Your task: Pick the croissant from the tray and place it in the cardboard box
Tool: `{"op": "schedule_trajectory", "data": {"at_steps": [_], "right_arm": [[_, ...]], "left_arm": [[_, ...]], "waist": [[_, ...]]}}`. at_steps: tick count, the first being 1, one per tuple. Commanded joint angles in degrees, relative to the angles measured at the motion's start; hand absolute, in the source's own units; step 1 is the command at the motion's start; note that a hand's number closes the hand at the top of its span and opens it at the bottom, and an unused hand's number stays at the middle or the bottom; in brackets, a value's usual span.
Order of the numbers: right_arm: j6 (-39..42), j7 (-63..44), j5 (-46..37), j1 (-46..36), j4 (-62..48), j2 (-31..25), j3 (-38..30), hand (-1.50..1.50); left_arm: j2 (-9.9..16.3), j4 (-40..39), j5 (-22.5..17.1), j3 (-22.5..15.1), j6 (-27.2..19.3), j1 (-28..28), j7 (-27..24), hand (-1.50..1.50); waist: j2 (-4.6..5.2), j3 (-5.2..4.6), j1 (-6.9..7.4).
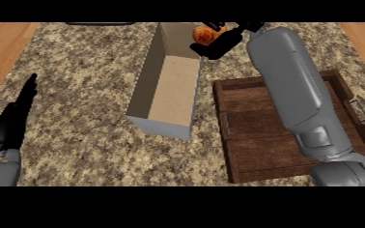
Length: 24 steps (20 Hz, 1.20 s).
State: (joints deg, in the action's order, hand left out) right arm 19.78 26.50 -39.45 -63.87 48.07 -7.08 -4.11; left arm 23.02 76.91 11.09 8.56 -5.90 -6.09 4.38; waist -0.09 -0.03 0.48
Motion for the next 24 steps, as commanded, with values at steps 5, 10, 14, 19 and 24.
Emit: {"op": "schedule_trajectory", "data": {"at_steps": [5, 10, 14, 19, 24], "right_arm": [[-6.37, -8.57, 5.26, -5.8, -9.34, 6.94, 6.04, 1.5], [-11.57, -10.25, 10.92, -11.45, -17.7, 7.04, 10.55, 1.5], [-17.42, -11.15, 11.83, -12.91, -21.69, 7.06, 17.44, 1.5], [-17.57, -16.33, 20.95, -10.53, -25.67, 7.07, 20.18, -1.5], [-16.87, -16.56, 25.49, -11.88, -27.4, 7.08, 23.69, -1.5]], "left_arm": [[-1.38, -2.75, 1.06, -0.35, -0.12, -2.71, -0.46, 0.0], [-1.21, 0.28, 1.16, -0.65, 0.94, -0.67, -0.75, 0.0], [-3.69, -2.81, 2.59, -2.06, -0.77, -3.98, -1.42, 0.0], [-3.47, -0.52, 2.86, -2.95, 0.23, -2.73, -1.86, 0.0], [-3.46, -2.18, 2.39, -2.74, 1.27, -5.97, -0.88, 0.0]], "waist": [[0.37, -0.01, 1.16], [0.59, -0.01, 2.48], [0.9, -0.06, 3.0], [1.22, -0.06, 5.61], [1.57, -0.06, 6.34]]}}
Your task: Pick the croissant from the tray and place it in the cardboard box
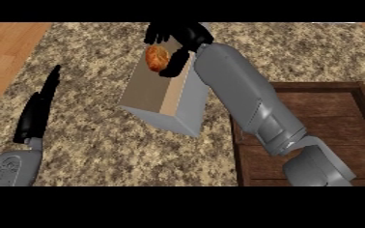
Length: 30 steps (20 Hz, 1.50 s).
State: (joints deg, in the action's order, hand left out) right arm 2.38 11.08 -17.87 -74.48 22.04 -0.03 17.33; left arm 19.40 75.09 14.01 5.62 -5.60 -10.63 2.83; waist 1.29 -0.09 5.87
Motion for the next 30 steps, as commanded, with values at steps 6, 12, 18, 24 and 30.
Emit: {"op": "schedule_trajectory", "data": {"at_steps": [6, 12, 18, 24, 30], "right_arm": [[-3.44, 6.69, 9.78, -0.71, 0.15, 0.02, 0.05, -1.5], [-8.16, 8.2, 19.26, -0.51, 0.75, 0.03, -3.83, -1.5], [0.5, 15.07, 22.11, -2.66, -4.95, -4.62, -12.2, -1.5], [6.24, 16.86, 22.58, -1.44, -10.23, -13.1, -14.76, -1.5], [14.03, 20.92, 21.63, 0.74, -12.79, -23.65, -15.24, -1.5]], "left_arm": [[-0.68, -1.82, 0.44, 0.3, -0.39, -0.65, -0.07, 0.0], [1.17, -2.1, -0.64, 1.98, 1.1, -1.69, 0.16, 0.0], [1.29, 0.32, -0.82, 2.38, 1.25, 1.3, -0.33, 0.0], [1.21, 0.68, -1.17, 3.07, 1.21, 2.86, -2.16, 0.0], [0.53, -0.61, -0.4, 2.89, 0.39, 0.64, -0.42, 0.0]], "waist": [[0.01, 0.04, -0.87], [-0.1, 0.04, -0.78], [-0.1, 0.09, -2.6], [0.04, 0.08, -2.39], [0.6, 0.13, -2.5]]}}
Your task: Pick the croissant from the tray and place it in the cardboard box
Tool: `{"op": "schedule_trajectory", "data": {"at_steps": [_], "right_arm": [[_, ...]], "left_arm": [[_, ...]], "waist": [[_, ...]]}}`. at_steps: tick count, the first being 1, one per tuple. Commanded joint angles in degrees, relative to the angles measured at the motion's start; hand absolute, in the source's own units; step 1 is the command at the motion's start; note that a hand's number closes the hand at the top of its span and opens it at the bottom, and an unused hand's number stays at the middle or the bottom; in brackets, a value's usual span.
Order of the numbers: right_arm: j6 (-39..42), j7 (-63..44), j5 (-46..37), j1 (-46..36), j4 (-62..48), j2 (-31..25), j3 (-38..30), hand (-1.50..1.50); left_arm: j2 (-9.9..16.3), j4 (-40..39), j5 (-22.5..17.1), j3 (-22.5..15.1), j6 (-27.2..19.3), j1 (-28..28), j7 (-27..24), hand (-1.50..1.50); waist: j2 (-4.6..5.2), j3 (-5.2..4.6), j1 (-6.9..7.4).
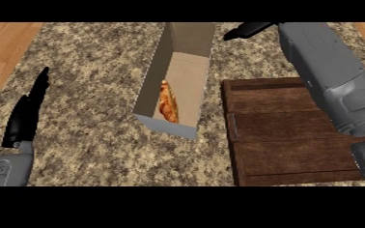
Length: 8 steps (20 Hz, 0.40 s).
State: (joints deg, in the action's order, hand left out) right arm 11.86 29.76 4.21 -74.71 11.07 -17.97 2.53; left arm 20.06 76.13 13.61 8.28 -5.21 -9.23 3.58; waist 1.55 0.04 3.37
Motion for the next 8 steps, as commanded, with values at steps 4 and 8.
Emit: {"op": "schedule_trajectory", "data": {"at_steps": [4, 8], "right_arm": [[8.5, 5.39, -1.84, 1.75, -2.85, -10.01, 0.17, -1.5], [13.55, 7.36, -4.98, 2.62, -3.57, -13.72, 2.82, -1.5]], "left_arm": [[0.56, -0.38, -0.02, -0.01, 1.09, -2.55, 1.97, 0.0], [0.81, -0.05, 0.08, -0.11, 1.44, -1.6, 0.39, 0.0]], "waist": [[0.51, 0.08, 0.63], [0.71, 0.1, 1.34]]}}
